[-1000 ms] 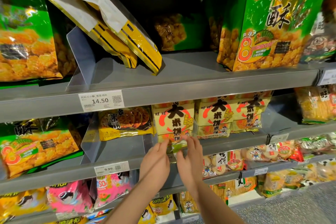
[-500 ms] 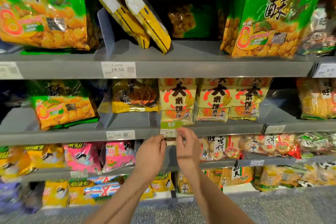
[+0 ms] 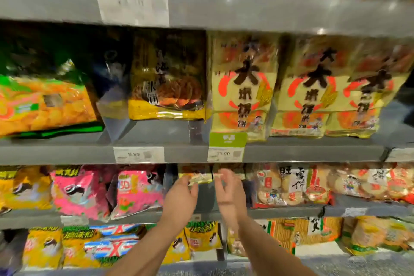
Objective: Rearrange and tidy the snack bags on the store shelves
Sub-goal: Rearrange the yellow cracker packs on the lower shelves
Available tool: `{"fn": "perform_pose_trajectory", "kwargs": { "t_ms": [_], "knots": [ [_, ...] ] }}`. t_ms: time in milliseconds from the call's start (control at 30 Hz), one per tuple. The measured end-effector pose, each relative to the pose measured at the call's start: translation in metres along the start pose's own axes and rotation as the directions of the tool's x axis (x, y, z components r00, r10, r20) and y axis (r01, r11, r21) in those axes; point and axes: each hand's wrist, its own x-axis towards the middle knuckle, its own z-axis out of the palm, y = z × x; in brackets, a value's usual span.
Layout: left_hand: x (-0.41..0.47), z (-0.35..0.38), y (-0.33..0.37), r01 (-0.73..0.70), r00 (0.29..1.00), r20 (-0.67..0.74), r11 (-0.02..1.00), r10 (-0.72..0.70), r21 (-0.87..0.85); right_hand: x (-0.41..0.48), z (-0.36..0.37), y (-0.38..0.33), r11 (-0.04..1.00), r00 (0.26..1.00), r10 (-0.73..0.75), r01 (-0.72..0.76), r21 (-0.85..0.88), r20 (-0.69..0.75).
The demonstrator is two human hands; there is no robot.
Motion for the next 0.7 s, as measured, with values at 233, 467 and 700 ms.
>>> {"fn": "perform_pose_trajectory", "kwargs": {
  "t_ms": [233, 467, 700],
  "knots": [
    [0.082, 0.105, -0.084, 0.137, 0.986, -0.098, 0.991, -0.137, -0.002, 0.100, 0.066, 0.103, 0.790, 0.993, 0.102, -0.046, -0.611, 0.057],
    [0.114, 0.148, -0.113, 0.172, 0.977, -0.087, 0.960, -0.195, -0.221, 0.130, 0.097, 0.159, 0.856, 0.966, 0.178, -0.245, -0.455, -0.186],
    [0.118, 0.150, -0.112, 0.186, 0.962, -0.127, 0.923, -0.240, -0.337, 0.136, 0.102, 0.159, 0.889, 0.938, 0.205, -0.298, -0.348, -0.279]
  ]
}}
